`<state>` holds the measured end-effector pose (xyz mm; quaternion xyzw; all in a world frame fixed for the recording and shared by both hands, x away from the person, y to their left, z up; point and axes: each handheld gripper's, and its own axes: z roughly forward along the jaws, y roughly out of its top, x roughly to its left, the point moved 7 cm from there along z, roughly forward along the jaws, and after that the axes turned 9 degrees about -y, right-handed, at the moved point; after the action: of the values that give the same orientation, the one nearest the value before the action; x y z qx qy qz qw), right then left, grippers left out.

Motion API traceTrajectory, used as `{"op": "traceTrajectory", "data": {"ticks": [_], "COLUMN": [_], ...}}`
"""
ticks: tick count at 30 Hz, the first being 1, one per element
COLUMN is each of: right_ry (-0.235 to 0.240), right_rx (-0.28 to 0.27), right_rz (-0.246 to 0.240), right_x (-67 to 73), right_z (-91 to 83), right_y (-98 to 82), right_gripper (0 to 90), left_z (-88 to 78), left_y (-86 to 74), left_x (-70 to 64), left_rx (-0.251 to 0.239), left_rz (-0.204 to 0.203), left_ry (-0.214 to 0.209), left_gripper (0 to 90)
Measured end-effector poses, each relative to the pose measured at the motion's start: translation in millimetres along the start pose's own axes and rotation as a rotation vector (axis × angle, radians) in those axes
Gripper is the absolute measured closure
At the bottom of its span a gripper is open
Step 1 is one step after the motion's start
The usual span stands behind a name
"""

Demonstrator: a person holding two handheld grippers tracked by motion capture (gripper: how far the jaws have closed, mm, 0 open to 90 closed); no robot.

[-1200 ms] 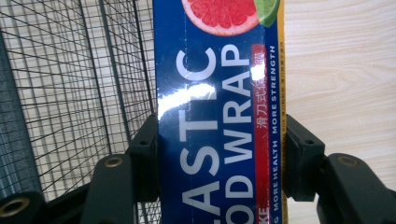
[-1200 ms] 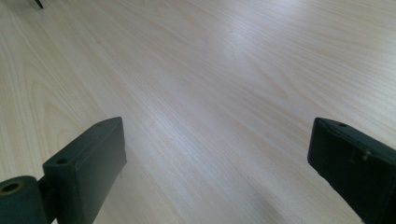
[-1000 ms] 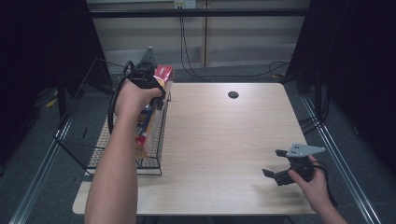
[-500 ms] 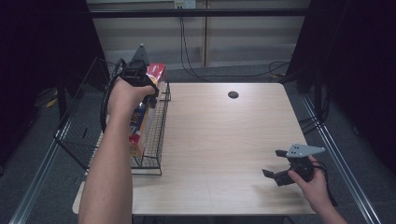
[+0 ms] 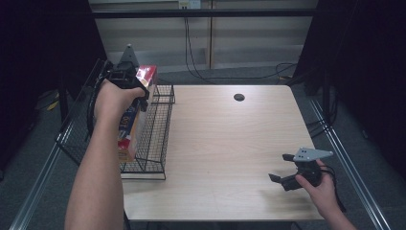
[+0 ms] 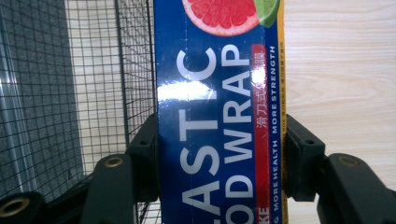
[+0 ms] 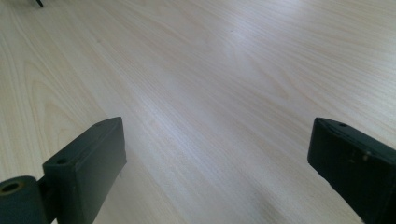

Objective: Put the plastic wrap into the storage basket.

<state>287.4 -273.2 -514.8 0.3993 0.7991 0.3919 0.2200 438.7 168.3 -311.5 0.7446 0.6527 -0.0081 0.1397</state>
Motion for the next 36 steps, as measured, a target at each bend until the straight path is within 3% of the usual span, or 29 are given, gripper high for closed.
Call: {"op": "traceTrajectory", "data": {"ticks": [15,36], "right_ry": [-0.006,-0.003], "right_rx": [0.004,0.005], "right_rz": [-0.002,0.001], "right_x": [-0.3,0.0], "right_z": [0.5,1.2], "right_y": [-0.3,-0.7], "right_gripper": [3.7,3.7], "left_z": [-6.3,-16.4], "left_y": [-3.2,-0.4], "left_x": [22.3,34.5], "left_rx": [-0.009,-0.014], "left_rz": [-0.047,-0.034], "left_ry": [0.006,0.023], "left_gripper": [43.5,43.5]}}
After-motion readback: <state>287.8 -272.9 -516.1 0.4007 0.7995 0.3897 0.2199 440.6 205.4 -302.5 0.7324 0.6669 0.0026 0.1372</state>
